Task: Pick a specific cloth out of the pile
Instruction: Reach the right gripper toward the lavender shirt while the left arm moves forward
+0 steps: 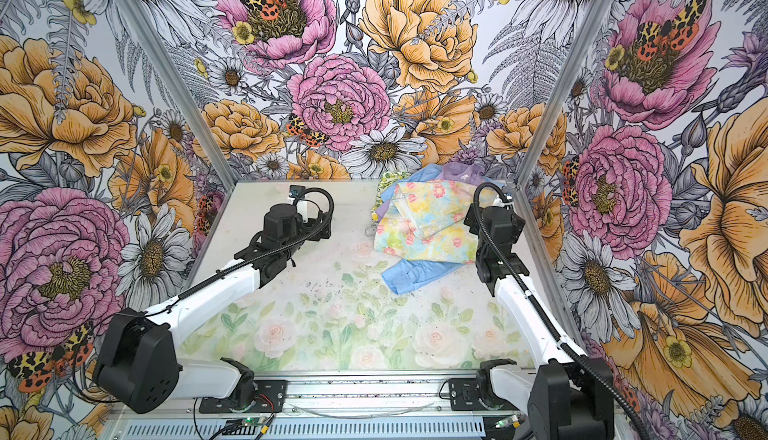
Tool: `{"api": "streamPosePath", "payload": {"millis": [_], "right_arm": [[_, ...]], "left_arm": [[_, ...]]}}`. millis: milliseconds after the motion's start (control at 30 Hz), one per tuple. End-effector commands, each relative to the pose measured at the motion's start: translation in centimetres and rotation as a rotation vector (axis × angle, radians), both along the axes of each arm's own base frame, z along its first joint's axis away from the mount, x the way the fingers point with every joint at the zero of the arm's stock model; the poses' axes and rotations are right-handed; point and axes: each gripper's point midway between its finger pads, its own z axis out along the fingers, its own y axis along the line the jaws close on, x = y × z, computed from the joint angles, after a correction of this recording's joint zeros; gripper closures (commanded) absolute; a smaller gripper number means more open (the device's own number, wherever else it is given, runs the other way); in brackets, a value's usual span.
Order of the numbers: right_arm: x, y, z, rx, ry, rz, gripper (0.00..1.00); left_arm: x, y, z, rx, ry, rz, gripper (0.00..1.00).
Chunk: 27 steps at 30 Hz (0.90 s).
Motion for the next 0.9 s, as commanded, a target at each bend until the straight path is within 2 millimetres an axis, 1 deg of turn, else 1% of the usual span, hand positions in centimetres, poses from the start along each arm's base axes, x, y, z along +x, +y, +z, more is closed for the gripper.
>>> {"api": "streamPosePath", "payload": {"millis": [0,33,100,133,300,400,467,600,733,833,867], "right_arm": [[0.1,1.7,-2.0,0.072,0.15,0.08,0.03],[0.5,2.1,-1.9,0.085,0.16,0.097,0.03],[1.3,2.7,-1.7,0.103,0.181,0.127,0.03],[1.7,3.0,-1.3,0.111,0.187,0.139,0.03],[4.4,4.4,-1.2,0.147,0.238,0.199,0.05],[6.7,5.5,-1.4,0.165,0.271,0.244,0.07],[8.4,6.1,-1.8,0.175,0.293,0.266,0.09],[11.9,6.9,-2.8,0.194,0.346,0.287,0.15],[15.0,7.3,-3.7,0.182,0.382,0.267,0.21],[17.2,7.8,-4.3,0.178,0.383,0.26,0.23],[18.0,7.9,-4.6,0.173,0.388,0.255,0.25]], "left_arm": [[-1.8,-4.3,0.2,-0.098,0.075,-0.192,0.01],[-2.2,-5.3,0.3,-0.111,0.081,-0.236,0.01],[-2.9,-6.6,0.4,-0.125,0.089,-0.29,0.01],[-3.1,-7.1,0.4,-0.131,0.094,-0.311,0.01],[-4.9,-9.7,0.3,-0.114,0.101,-0.401,0.01],[-5.7,-10.7,0.1,-0.091,0.103,-0.428,0.01],[-6.1,-11.2,0.1,-0.079,0.101,-0.44,0.01],[-6.7,-11.9,-0.1,-0.064,0.1,-0.45,0.02],[-7.4,-12.7,-1.1,-0.002,0.106,-0.455,0.03],[-7.9,-13.4,-1.9,0.051,0.12,-0.466,0.03],[-8.1,-13.7,-2.3,0.068,0.125,-0.47,0.03]]}}
